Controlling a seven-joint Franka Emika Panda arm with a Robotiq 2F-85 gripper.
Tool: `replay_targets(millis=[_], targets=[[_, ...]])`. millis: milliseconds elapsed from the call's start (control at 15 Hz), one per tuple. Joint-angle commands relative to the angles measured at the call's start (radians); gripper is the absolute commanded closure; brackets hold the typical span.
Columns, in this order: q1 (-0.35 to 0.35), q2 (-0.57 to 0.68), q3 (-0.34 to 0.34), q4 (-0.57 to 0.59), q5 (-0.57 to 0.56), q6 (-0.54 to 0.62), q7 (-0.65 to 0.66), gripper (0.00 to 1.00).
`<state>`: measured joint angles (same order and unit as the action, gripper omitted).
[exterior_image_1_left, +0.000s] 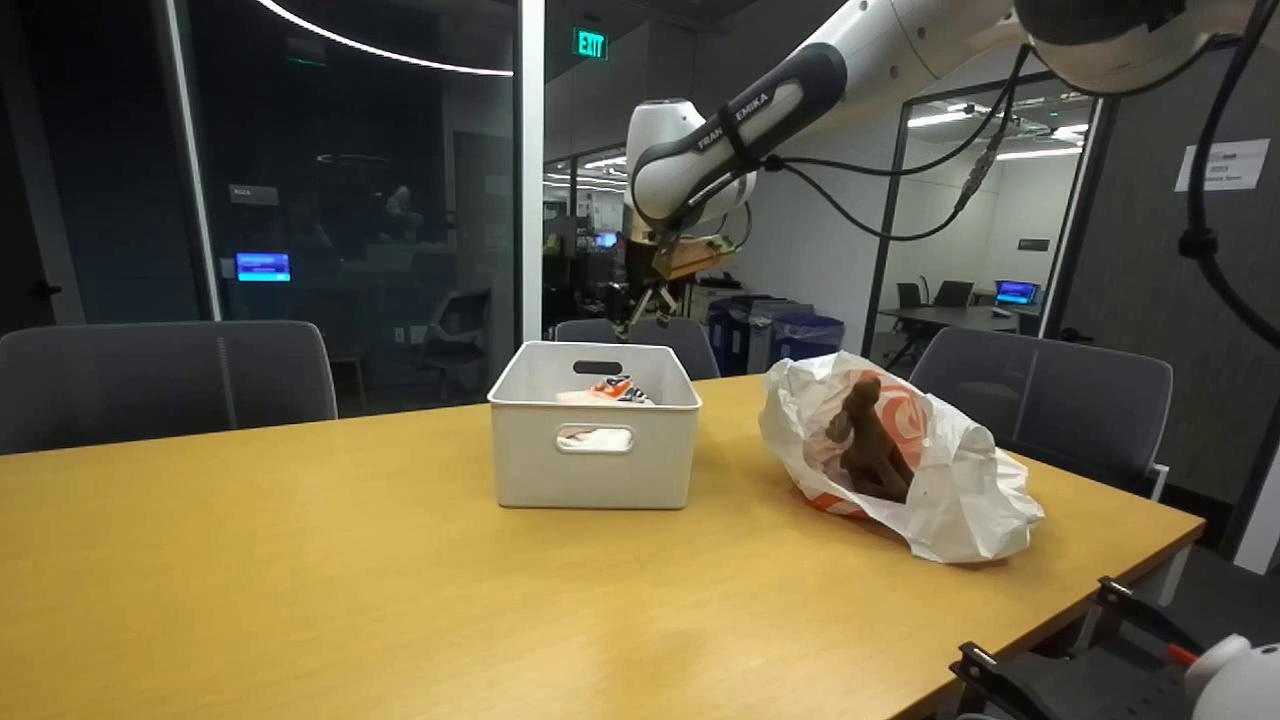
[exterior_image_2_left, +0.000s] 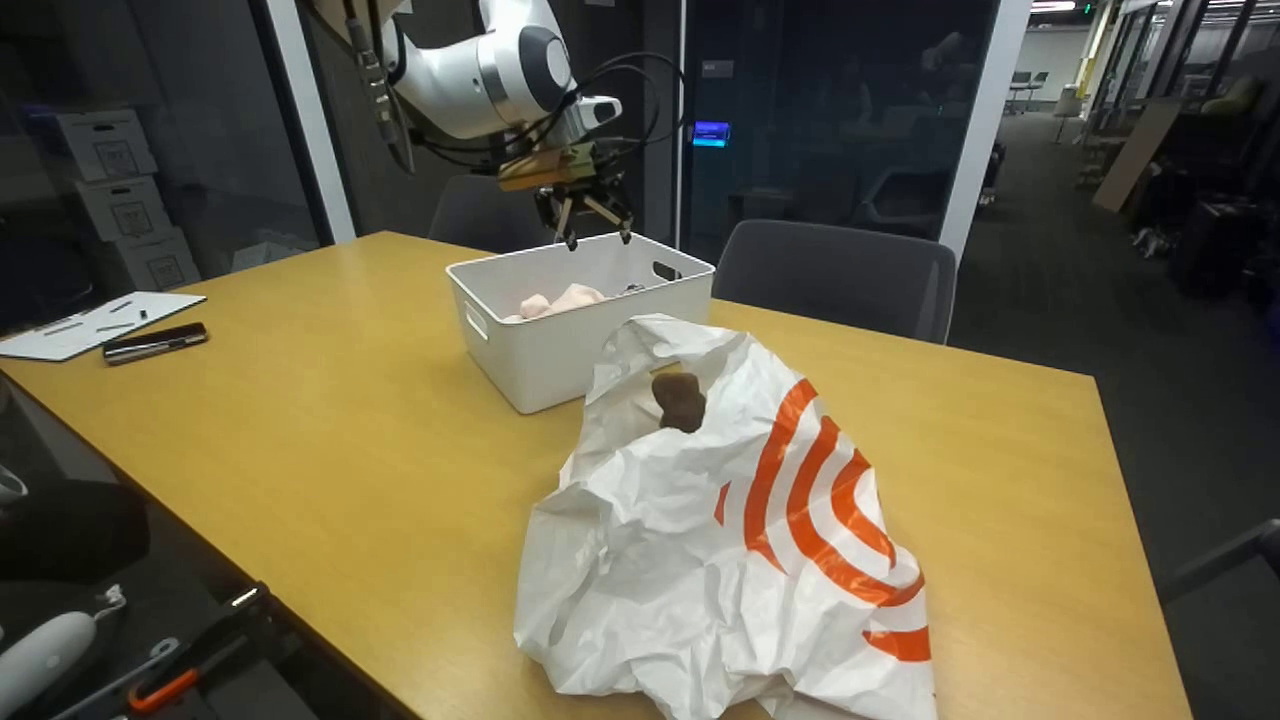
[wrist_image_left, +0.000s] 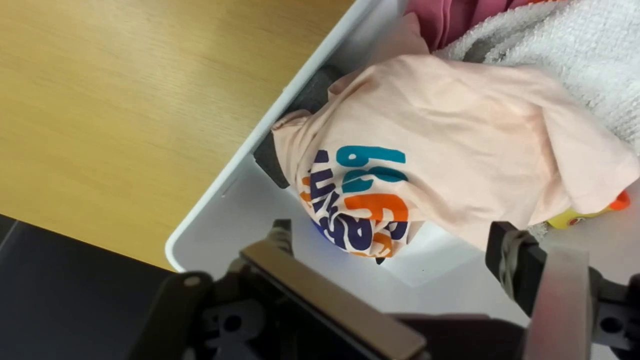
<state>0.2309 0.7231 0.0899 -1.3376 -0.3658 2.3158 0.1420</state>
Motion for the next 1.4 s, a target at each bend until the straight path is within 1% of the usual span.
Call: replay_targets(millis=[0, 267, 467, 600, 667, 867, 1000, 1200, 1333], targets=[[0.008, 0.114, -0.003, 0.149, 0.067, -0.042, -0.114, 0.0], [0.01, 0.189, 0.006, 0.229, 0.116, -0.096, -0.192, 0.0], [-0.002, 0.235, 0.023, 0.282, 0.16, -0.139, -0.25, 0.0], [0.015, 0.235, 0.012, 0.295, 0.153, -0.167, -0.27, 0.0], [0.017, 0.209, -0.004, 0.224, 0.148, -0.125, -0.231, 0.0], [0.022, 0.218, -0.003, 0.246, 0.148, -0.139, -0.246, 0.0], [0.001, 0.256, 0.006, 0.271, 0.163, -0.121, -0.275, 0.0], [-0.032, 0.296, 0.039, 0.299, 0.205, -0.08, -0.335, 0.0], [-0.048, 0.329, 0.045, 0.327, 0.219, -0.047, -0.38, 0.0]])
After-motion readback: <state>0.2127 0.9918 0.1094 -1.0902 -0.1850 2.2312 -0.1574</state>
